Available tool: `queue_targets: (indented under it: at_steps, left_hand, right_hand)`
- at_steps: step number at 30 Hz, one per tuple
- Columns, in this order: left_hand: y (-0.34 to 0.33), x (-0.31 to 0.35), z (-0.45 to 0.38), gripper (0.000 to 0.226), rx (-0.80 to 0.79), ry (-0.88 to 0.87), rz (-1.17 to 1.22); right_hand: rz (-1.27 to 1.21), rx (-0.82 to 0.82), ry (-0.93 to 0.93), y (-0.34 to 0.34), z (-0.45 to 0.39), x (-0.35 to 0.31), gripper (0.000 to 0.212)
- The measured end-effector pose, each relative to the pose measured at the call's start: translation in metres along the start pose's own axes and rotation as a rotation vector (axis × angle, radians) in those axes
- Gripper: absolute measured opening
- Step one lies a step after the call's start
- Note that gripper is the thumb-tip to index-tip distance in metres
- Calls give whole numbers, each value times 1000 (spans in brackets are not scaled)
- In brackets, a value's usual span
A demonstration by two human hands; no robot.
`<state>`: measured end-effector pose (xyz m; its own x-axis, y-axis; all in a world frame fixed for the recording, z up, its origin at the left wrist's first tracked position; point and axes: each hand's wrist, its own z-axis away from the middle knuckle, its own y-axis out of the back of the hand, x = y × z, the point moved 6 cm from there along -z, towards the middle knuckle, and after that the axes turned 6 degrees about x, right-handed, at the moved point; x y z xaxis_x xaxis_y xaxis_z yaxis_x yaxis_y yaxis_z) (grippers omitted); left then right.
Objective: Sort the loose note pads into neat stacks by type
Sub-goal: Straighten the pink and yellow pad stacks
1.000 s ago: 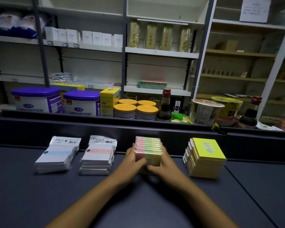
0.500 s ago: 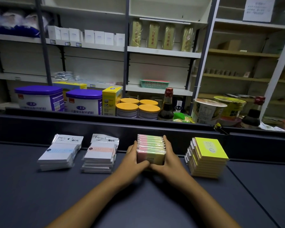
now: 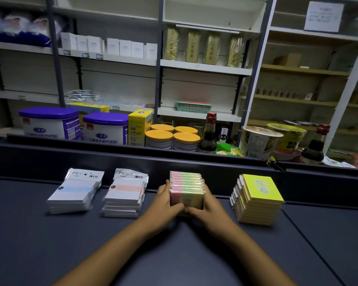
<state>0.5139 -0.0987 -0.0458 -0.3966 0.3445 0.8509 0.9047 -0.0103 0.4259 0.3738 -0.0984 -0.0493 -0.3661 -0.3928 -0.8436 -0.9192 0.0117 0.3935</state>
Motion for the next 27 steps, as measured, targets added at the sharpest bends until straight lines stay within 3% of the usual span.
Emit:
queue_targets:
  at_steps: [4, 8, 13, 21, 23, 27]
  left_hand:
    - [0, 0, -1, 69, 7, -3, -8]
    - [-4, 0, 2, 71, -66, 18, -46]
    - [-1, 2, 1, 77, -5, 18, -31]
    - [-4, -4, 1, 88, -85, 29, -97]
    - [0, -5, 2, 93, -34, 43, -78]
    - [13, 2, 1, 129, 69, 51, -4]
  right_hand:
    - [-14, 15, 4, 0, -2, 1, 84]
    - [19, -28, -4, -3, 1, 5, 72]
    - [20, 10, 39, 3, -3, 0, 70]
    - [-8, -32, 8, -1, -1, 5, 67]
    - [-62, -18, -35, 4, -2, 4, 78]
    - [-169, -4, -129, 20, -3, -1, 113]
